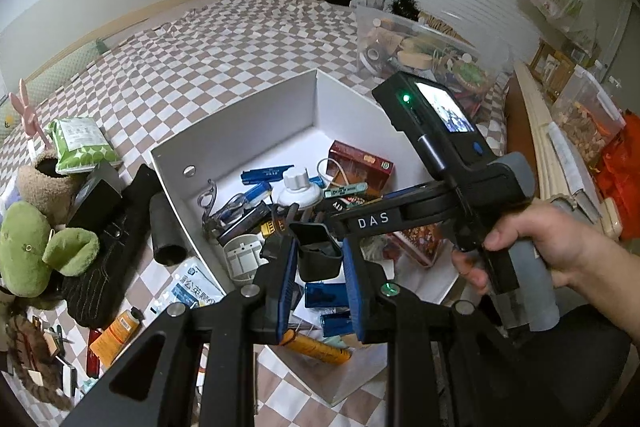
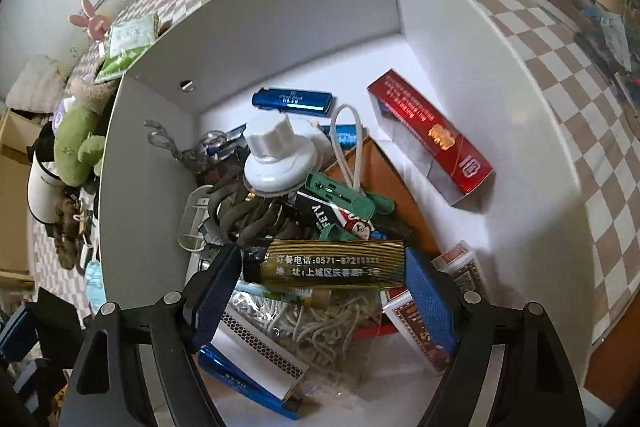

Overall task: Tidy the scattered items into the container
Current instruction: 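Lower the gold lighter into the box and open the right tool, then lower the black case into the box and open the left tool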

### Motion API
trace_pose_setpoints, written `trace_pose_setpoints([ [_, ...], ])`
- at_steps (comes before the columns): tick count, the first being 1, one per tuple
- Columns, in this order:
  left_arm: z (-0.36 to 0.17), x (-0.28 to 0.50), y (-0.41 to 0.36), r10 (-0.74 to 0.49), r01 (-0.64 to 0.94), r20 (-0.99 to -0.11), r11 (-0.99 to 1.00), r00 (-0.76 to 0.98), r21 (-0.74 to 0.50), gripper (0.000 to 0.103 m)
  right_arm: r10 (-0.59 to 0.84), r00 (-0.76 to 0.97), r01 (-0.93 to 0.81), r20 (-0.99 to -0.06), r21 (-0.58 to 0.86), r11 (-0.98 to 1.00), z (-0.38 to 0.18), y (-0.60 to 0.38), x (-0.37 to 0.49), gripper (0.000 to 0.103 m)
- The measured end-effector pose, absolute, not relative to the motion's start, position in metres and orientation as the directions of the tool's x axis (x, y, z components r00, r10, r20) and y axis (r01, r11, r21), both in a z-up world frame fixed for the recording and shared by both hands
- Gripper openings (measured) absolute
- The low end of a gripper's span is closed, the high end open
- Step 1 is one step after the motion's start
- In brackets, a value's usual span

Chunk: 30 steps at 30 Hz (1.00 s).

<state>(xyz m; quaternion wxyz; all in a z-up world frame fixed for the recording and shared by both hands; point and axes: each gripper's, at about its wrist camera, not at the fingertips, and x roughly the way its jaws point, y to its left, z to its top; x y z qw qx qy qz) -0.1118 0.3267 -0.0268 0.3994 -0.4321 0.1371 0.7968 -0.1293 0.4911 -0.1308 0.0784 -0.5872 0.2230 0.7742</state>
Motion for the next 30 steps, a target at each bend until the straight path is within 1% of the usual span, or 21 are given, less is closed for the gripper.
trace_pose_setpoints([
  [4, -0.033, -0.11, 0.331, 0.506, -0.759, -0.809, -0.64, -0.299, -0.12, 0.024, -0.126, -0.33, -0.37, -0.936, 0.251, -0.894, -0.12, 0.491, -0.126, 0.082],
  [9, -0.038, -0.109, 0.338, 0.503, -0.766, -0.816, -0.632, -0.285, -0.122, 0.024, -0.088, -0.432, -0.403, -0.897, 0.28, -0.871, -0.09, 0.507, -0.113, 0.082],
  [13, -0.045, -0.107, 0.351, 0.5, -0.776, -0.824, -0.618, -0.267, -0.124, 0.024, -0.105, -0.493, -0.435, -0.864, 0.348, -0.83, -0.074, 0.524, -0.099, 0.082],
  [18, -0.053, -0.105, 0.369, 0.516, -0.782, -0.824, -0.604, -0.235, -0.155, 0.024, -0.194, -0.542, -0.462, -0.818, 0.483, -0.744, -0.07, 0.544, -0.084, 0.082],
  [20, -0.056, -0.104, 0.376, 0.522, -0.785, -0.822, -0.597, -0.226, -0.163, 0.024, -0.21, -0.557, -0.472, -0.804, 0.514, -0.716, -0.07, 0.549, -0.081, 0.082],
  [30, -0.07, -0.101, 0.4, 0.539, -0.776, -0.821, -0.594, -0.19, -0.21, 0.024, -0.221, -0.551, -0.47, -0.805, 0.518, -0.715, -0.073, 0.554, -0.077, 0.082],
])
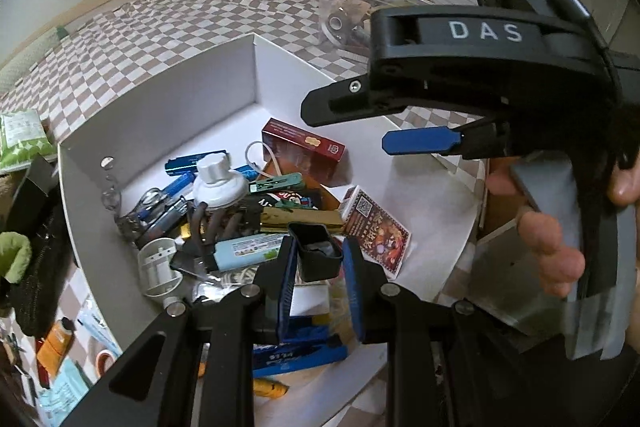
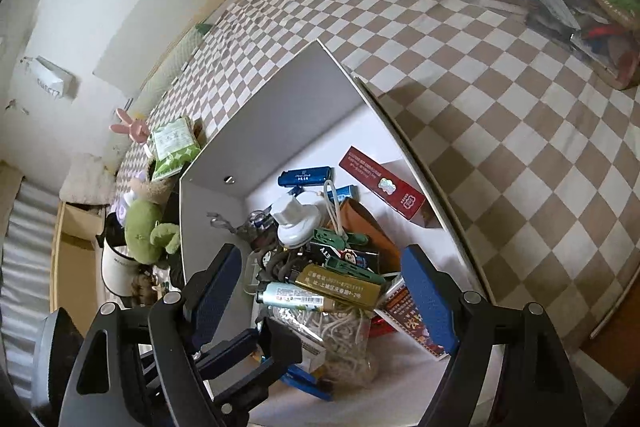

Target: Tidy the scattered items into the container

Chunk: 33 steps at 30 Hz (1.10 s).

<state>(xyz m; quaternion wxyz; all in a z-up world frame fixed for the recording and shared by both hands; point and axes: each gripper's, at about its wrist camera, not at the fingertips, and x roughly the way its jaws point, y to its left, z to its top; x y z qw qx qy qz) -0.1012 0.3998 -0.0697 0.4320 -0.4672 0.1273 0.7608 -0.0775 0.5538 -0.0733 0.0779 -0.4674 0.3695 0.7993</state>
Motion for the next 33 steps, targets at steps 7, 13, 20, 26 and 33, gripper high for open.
trace_pose_setpoints([
  [7, -0.078, -0.101, 0.408, 0.529, -0.762, -0.827, -0.611, -0.191, -0.214, 0.024, -0.225, -0.551, -0.457, -0.804, 0.516, -0.725, -0.073, 0.554, -0.077, 0.082],
  [13, -0.08, -0.1, 0.409, 0.52, -0.753, -0.826, -0.627, -0.215, -0.198, 0.057, -0.214, -0.536, -0.456, -0.817, 0.493, -0.741, -0.077, 0.553, -0.079, 0.082],
  [20, -0.075, -0.099, 0.407, 0.523, -0.752, -0.817, -0.634, -0.242, -0.183, 0.064, -0.207, -0.533, -0.464, -0.82, 0.488, -0.739, -0.079, 0.556, -0.078, 0.082],
  [26, -0.069, -0.099, 0.399, 0.519, -0.731, -0.801, -0.663, -0.298, -0.158, 0.094, -0.147, -0.583, -0.43, -0.799, 0.457, -0.779, -0.068, 0.551, -0.074, 0.101],
  [33, -0.062, -0.097, 0.39, 0.514, -0.72, -0.789, -0.68, -0.338, -0.135, 0.103, -0.067, -0.597, -0.398, -0.799, 0.367, -0.841, -0.055, 0.535, -0.074, 0.103],
])
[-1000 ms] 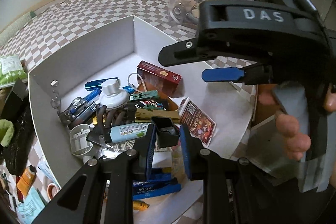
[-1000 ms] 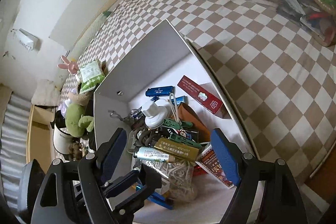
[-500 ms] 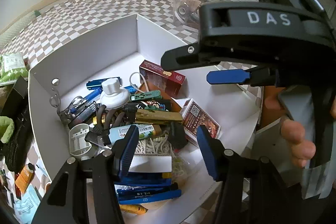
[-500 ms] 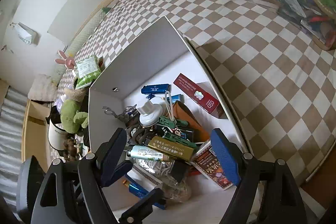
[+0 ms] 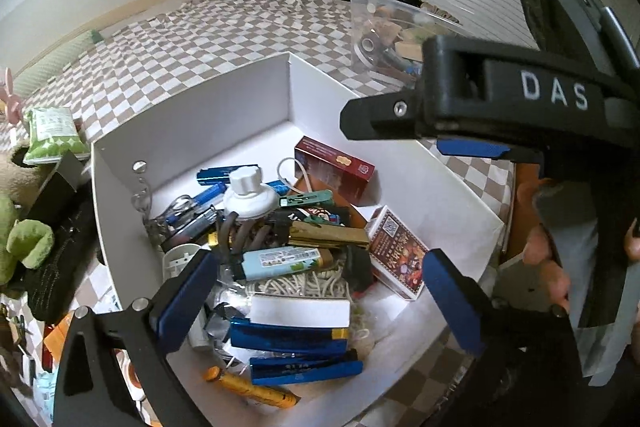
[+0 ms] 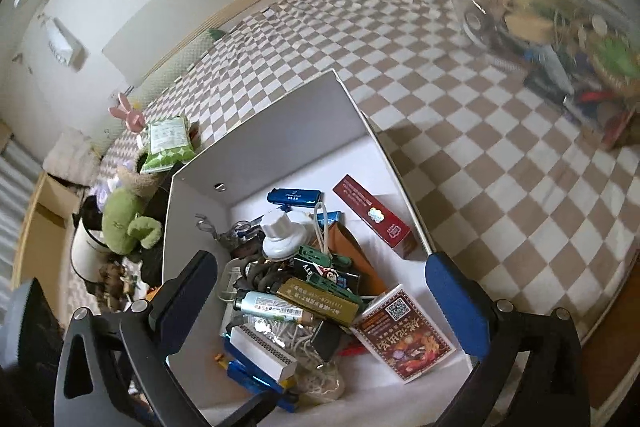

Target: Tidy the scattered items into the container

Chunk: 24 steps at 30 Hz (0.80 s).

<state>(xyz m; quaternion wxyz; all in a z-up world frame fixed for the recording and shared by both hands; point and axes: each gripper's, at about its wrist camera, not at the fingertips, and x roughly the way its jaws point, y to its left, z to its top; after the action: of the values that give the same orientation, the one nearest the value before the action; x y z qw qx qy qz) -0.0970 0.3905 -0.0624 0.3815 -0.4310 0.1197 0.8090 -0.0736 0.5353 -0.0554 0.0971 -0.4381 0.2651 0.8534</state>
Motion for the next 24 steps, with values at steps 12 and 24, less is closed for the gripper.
trace_pose_setpoints([
  [12, -0.028, -0.093, 0.356, 0.52, -0.692, -0.753, -0.712, -0.404, -0.121, 0.103, 0.064, -0.667, -0.378, -0.742, 0.264, -0.887, -0.016, 0.506, -0.062, 0.103],
  [24, 0.012, -0.086, 0.284, 0.525, -0.587, -0.692, -0.79, -0.496, -0.179, 0.103, 0.126, -0.744, -0.322, -0.656, 0.186, -0.928, 0.026, 0.466, -0.031, 0.103],
])
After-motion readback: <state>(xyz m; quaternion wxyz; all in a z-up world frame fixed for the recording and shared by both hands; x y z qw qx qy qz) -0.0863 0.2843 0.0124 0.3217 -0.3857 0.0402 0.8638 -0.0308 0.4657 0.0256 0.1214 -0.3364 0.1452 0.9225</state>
